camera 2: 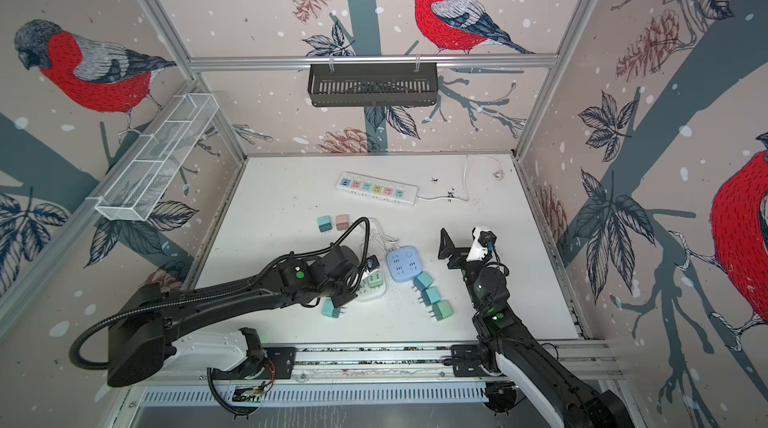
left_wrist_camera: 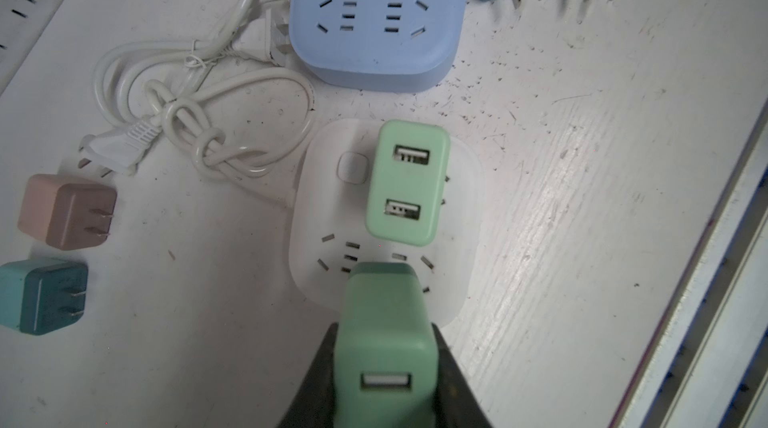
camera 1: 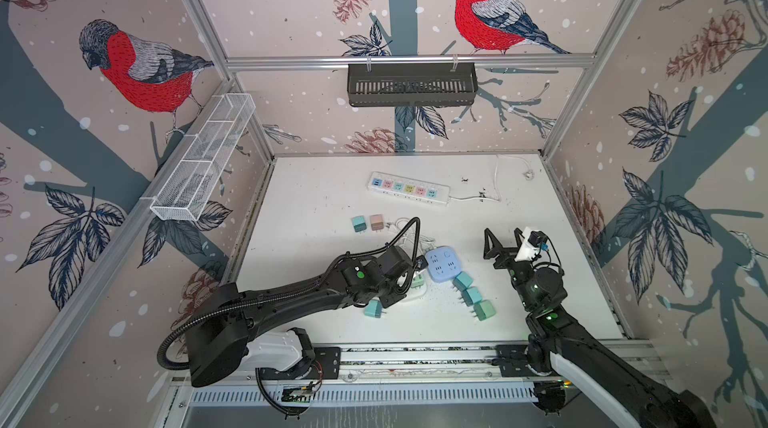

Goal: Insert the plug
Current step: 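Lower the light-green adapter into the white socket box beside the first and release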

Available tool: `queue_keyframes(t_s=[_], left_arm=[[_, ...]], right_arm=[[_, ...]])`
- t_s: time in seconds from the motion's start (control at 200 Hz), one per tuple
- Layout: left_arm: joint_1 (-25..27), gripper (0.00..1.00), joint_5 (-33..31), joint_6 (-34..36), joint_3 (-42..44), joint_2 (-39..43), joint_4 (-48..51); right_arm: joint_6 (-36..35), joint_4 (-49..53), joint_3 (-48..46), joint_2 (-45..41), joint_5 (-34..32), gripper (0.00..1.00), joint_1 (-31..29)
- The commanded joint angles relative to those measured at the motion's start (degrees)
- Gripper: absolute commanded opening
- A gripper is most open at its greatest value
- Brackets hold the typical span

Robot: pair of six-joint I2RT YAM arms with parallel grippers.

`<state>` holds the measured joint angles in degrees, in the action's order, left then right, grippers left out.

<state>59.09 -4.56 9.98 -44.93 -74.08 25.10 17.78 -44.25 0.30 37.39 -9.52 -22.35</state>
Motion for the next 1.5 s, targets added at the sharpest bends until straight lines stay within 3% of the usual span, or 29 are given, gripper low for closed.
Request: queue_keyframes(t_s=[0.0, 0.866, 1.496], left_arm=[[0.13, 0.00, 0.78, 1.23, -0.84, -1.11, 0.73], [0.06, 0.00, 3.01, 2.70, 0.85, -2.30, -2.07], [-3.03, 0.00, 6.05, 1.89, -5.23, -9.85, 3.81]], right_arm=[[-0.32, -2.59, -2.76, 0.05, 0.42, 1.00, 0.02], [-0.52, -2.73, -2.64, 0.24, 0.91, 1.00, 0.02], [-0.60, -2.61, -2.72, 0.20, 1.34, 1.00, 0.02]])
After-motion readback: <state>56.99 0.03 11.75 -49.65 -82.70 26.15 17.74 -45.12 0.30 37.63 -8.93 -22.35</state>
